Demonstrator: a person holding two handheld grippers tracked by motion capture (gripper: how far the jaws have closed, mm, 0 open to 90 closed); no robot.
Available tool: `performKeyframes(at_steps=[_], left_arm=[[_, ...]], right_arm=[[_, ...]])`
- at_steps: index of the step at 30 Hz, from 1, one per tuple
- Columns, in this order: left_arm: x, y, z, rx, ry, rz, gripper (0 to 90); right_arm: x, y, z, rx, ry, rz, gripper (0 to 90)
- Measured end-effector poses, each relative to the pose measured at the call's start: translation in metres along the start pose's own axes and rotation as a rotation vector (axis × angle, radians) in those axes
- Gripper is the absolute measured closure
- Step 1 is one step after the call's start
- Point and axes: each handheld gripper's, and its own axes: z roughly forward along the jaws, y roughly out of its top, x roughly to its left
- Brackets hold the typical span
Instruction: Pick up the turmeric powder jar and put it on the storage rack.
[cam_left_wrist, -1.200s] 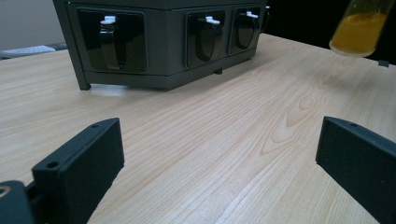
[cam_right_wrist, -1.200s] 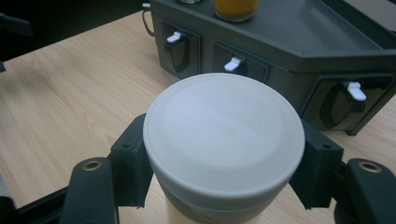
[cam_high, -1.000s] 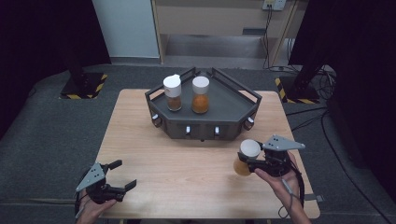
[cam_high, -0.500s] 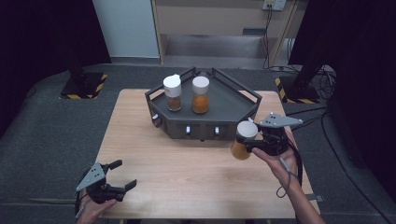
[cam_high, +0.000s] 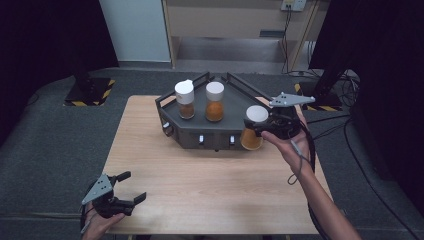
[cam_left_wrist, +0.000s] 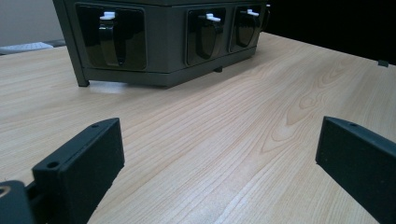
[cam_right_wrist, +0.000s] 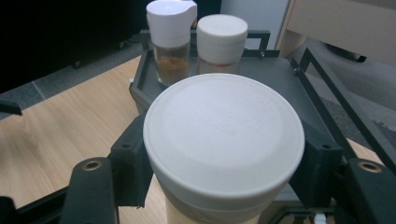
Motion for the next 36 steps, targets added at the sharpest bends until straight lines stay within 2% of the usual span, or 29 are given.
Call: performKeyframes(at_steps=[8,16,27,36], left_arm=[[0.000,0.000,0.000,0.000,-0.001,0.000,0.1],[0.001,0.000,0.000,-0.001,-0.002,-0.004,0.1],[0.001,0.000,0.000,0.000,-0.001,-0.005,0.2],[0.001,0.000,0.000,0.001,-0.001,-0.006,0.2]], right_arm=[[-0.010,0.022,0.017,0.001,-0.023,0.013,33.5],[-0.016,0.033,0.035,0.002,-0.066,0.025,33.4],[-0.029,0.041,0.063,0.007,-0.114,0.062,33.5],[-0.036,0.038,0.083,0.010,-0.161,0.077,33.5]])
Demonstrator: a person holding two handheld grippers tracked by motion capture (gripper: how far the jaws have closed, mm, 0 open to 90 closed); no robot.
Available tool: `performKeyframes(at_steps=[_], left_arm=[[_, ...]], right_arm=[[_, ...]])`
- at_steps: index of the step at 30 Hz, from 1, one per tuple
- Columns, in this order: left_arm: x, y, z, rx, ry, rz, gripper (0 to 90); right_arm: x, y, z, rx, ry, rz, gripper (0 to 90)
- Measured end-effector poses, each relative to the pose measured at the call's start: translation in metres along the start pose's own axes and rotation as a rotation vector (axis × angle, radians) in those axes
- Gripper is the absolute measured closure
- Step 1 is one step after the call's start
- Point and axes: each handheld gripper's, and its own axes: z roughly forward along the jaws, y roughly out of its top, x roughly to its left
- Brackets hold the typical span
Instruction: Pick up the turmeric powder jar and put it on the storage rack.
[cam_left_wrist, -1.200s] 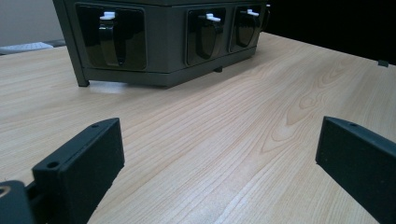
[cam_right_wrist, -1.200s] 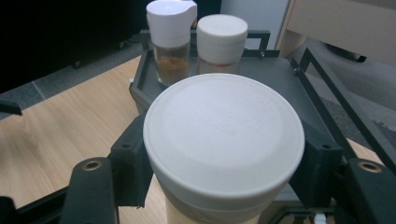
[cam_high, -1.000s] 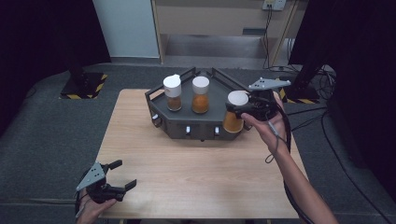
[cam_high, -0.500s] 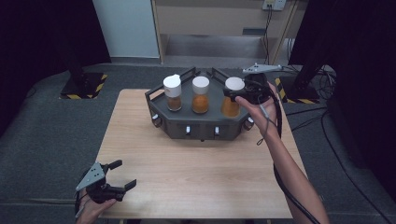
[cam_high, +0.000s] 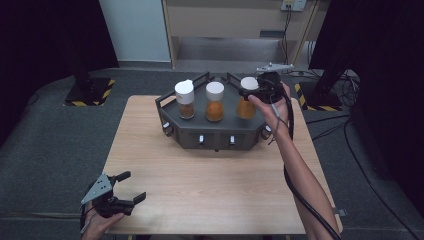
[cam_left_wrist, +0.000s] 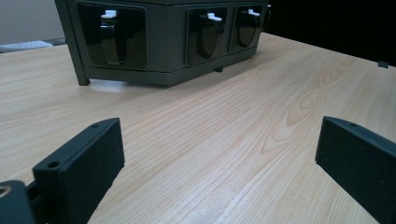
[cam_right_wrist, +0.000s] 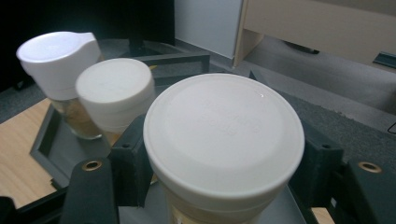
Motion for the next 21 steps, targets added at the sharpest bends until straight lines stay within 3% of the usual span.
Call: performKeyframes(at_steps=[21], left_arm=[[0.001,0.000,0.001,0.001,-0.005,-0.002,0.2]], right_arm=[[-0.003,-0.008,0.034,0.032,-0.025,0.018,33.4]])
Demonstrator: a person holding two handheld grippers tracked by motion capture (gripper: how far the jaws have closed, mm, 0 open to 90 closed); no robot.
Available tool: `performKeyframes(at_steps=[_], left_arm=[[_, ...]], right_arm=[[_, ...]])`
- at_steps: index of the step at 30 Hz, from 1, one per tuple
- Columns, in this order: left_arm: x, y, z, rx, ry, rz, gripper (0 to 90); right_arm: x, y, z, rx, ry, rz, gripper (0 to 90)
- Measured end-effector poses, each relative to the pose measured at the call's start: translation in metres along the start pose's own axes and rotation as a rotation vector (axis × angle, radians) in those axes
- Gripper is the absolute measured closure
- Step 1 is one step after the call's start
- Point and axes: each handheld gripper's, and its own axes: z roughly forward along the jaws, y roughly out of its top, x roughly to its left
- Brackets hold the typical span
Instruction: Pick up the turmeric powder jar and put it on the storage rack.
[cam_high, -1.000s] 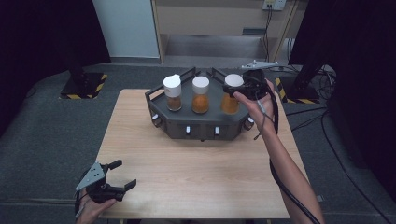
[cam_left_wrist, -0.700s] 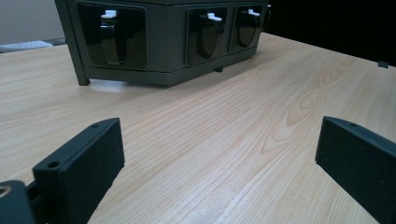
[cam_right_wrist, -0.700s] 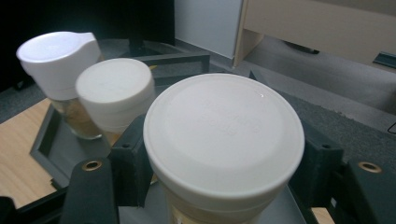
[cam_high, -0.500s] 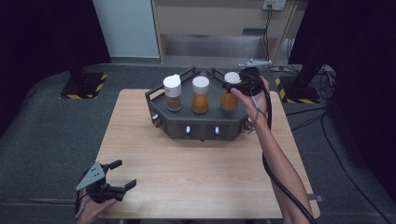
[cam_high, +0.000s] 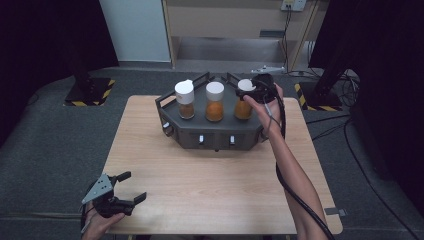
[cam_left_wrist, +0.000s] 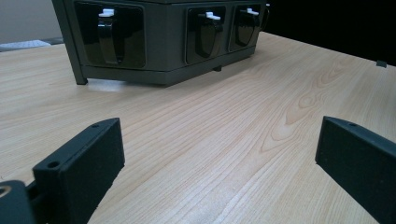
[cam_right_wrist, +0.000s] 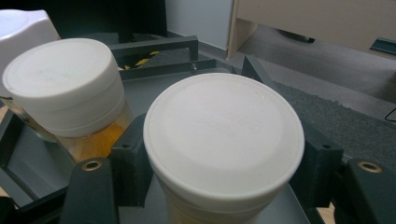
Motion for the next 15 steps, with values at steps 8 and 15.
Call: performKeyframes(at_steps=[8,15], left_arm=[[0.0001,-0.0001,0.0003,0.001,0.000,0.000,0.2],[0.0001,-0.0001,0.0005,0.001,0.000,0.000,0.2]], right_arm=[[-0.0027,-0.0030,0.0043,0.007,0.000,0.013,33.4],[-0.0031,-0.0054,0.0043,0.002,0.000,0.014,33.4]])
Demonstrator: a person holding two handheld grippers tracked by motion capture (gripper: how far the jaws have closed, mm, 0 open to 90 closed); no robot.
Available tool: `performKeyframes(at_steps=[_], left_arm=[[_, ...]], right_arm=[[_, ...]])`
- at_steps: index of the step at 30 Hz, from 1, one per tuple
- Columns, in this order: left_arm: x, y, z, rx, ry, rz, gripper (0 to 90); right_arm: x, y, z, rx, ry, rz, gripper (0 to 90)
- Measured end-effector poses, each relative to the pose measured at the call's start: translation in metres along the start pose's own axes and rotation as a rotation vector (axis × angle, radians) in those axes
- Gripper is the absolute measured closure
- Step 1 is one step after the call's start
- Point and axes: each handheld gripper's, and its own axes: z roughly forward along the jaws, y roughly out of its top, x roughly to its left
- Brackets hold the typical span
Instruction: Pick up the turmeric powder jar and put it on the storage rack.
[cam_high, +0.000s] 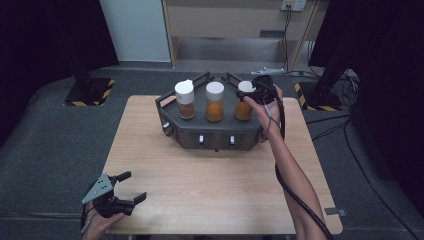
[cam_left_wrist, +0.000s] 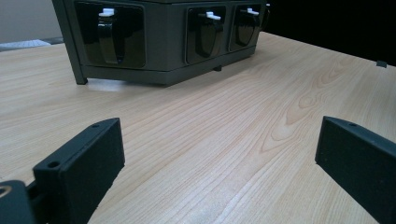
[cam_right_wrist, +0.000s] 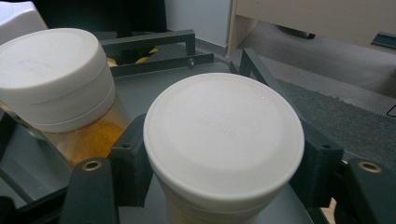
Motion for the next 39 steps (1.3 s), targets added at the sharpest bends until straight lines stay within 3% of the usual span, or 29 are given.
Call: performKeyframes(at_steps=[11,16,21,32,39], left_arm=[[0.000,0.000,0.000,0.000,0.000,0.003,0.2],[0.000,0.000,0.000,0.001,0.000,0.004,0.2],[-0.001,0.000,0.000,0.000,0.000,0.005,0.2],[-0.001,0.001,-0.001,-0.003,0.001,0.004,0.3],[0.000,0.000,-0.001,-0.007,0.004,0.001,0.3]], right_arm=[[-0.002,-0.006,-0.001,-0.017,0.009,-0.001,32.9],[-0.004,-0.007,-0.005,-0.050,0.023,0.006,17.4],[-0.005,0.001,-0.018,-0.078,0.040,0.000,9.1],[0.000,0.013,-0.052,-0.129,0.115,-0.056,7.1],[0.009,0.005,-0.070,-0.159,0.158,-0.105,6.6]])
